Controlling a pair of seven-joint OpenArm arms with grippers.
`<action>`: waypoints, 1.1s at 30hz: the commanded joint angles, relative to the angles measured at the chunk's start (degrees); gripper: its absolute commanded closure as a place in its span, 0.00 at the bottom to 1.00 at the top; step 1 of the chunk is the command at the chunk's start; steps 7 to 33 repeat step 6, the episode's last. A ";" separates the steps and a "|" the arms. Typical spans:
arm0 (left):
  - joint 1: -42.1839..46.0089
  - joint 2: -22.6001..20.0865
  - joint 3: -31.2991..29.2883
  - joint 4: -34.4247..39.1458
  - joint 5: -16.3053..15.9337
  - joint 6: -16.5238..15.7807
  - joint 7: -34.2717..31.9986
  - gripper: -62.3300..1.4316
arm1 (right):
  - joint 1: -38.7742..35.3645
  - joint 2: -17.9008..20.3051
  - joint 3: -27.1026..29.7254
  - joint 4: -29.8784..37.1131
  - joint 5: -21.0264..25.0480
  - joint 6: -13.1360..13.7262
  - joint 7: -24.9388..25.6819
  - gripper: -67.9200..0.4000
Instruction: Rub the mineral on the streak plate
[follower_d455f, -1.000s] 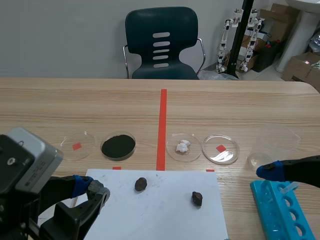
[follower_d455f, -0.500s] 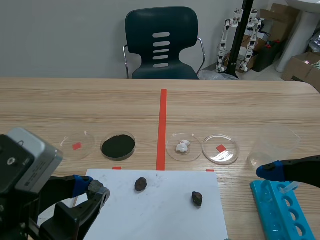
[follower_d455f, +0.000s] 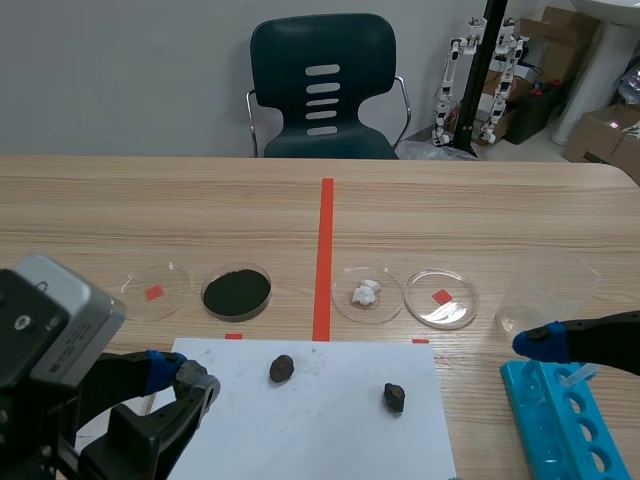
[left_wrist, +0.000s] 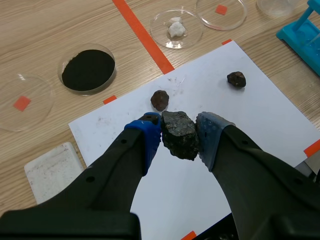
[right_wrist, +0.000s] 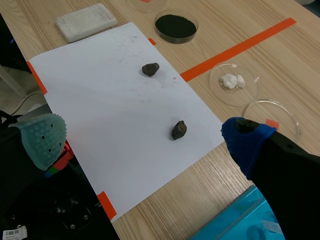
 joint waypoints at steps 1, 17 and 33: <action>-0.31 0.28 -0.15 1.31 0.00 -0.13 -1.20 0.76 | 0.07 0.74 0.07 0.17 0.63 0.00 0.66 0.00; -0.31 0.28 -0.15 1.31 0.00 -0.13 -1.20 0.76 | 0.07 0.74 0.07 0.17 0.63 0.00 0.66 0.00; -0.31 0.28 -0.15 1.31 0.00 -0.13 -1.20 0.76 | 0.07 0.74 0.07 0.17 0.63 0.00 0.66 0.00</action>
